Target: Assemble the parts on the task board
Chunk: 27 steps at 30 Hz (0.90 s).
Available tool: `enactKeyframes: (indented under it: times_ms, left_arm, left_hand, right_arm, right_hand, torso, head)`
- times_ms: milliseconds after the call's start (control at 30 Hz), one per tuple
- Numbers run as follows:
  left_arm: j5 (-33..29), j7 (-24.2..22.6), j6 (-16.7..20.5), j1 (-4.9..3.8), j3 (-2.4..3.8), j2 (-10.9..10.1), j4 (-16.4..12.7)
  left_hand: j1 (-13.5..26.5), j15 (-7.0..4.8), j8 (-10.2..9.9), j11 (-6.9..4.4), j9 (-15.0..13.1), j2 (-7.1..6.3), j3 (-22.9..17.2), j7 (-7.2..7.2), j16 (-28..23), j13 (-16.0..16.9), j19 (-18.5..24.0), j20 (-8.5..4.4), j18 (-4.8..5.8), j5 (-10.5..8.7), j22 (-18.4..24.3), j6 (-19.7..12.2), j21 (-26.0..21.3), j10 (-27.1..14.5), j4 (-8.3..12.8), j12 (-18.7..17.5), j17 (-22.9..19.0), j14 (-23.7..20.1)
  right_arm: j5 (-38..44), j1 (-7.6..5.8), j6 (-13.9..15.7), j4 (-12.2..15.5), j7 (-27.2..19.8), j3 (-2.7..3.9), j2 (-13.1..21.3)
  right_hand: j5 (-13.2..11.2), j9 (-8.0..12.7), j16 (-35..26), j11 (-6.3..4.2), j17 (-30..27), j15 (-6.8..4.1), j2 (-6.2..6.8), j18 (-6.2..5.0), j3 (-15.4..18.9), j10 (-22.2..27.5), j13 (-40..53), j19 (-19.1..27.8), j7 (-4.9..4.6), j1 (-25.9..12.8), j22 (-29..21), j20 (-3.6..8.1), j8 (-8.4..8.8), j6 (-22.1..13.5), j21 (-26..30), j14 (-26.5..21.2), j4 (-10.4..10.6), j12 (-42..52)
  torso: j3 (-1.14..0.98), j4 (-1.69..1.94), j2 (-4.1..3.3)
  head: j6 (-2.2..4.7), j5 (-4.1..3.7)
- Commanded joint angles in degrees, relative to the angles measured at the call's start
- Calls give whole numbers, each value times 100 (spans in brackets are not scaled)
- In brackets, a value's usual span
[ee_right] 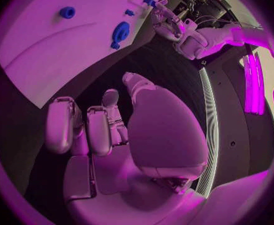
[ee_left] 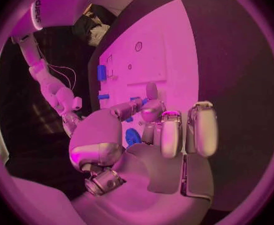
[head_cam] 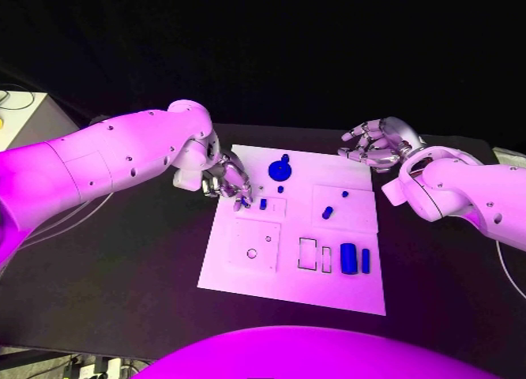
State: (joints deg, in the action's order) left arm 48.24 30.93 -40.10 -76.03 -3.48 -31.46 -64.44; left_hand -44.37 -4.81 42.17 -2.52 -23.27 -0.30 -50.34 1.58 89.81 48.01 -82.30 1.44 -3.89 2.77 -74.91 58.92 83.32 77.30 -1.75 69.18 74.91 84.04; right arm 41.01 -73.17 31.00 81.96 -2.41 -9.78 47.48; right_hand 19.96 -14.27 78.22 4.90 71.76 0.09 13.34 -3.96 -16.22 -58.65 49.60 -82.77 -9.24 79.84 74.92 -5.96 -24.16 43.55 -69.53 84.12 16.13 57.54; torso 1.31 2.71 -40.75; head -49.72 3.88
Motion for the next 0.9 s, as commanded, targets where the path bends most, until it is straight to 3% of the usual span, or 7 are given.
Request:
enactKeyframes:
  times_ms: [33,267,633,900]
  left_arm:
    - [-27,19,-403,-22,2,68,118]
    - [-35,32,-489,-29,-26,161,275]
    - [-49,36,-461,-29,-52,228,295]
    - [34,-21,-104,-26,-56,245,257]
  left_hand:
    - [-248,-20,38,4,8,168,-267,-33,19,2,-15,-2,97,19,-335,-2,9,-16,264,-15,1509,596]
    - [-253,-19,41,5,9,162,-265,-32,19,15,-15,-2,97,18,-335,-1,9,-12,269,-9,1509,596]
    - [-259,-18,45,7,12,152,-261,-31,19,8,-10,-1,96,17,-330,0,6,-14,273,-13,1509,596]
    - [-265,-17,49,8,15,146,-256,-29,19,20,-12,0,97,17,-334,1,7,-10,272,-8,1509,596]
  right_arm:
    - [20,4,-85,-2,-43,0,-9]
    - [20,4,-85,-3,-45,0,-17]
    - [20,4,-79,1,-53,0,-18]
    - [20,5,-77,4,-57,0,-19]
  right_hand:
    - [14,8,-28,-28,-1,2,-14,-36,6,26,-5,56,-32,-57,347,3,-24,1,38,3,20,6]
    - [14,8,-28,-28,-1,2,-14,-36,6,26,-5,56,-32,-57,347,3,-24,1,38,3,20,6]
    - [19,10,-36,-28,-9,2,-14,-36,9,36,-25,55,-31,-63,345,4,-27,-4,44,0,15,5]
    - [19,10,-36,-28,-9,2,-14,-36,9,36,-25,55,-31,-63,345,4,-27,-4,44,0,15,5]
  torso:
    - [0,2,2]
    - [-3,2,3]
    - [-2,2,2]
    - [0,-5,-1]
  head:
    - [-6,6]
    - [-16,15]
    - [-15,18]
    - [-9,16]
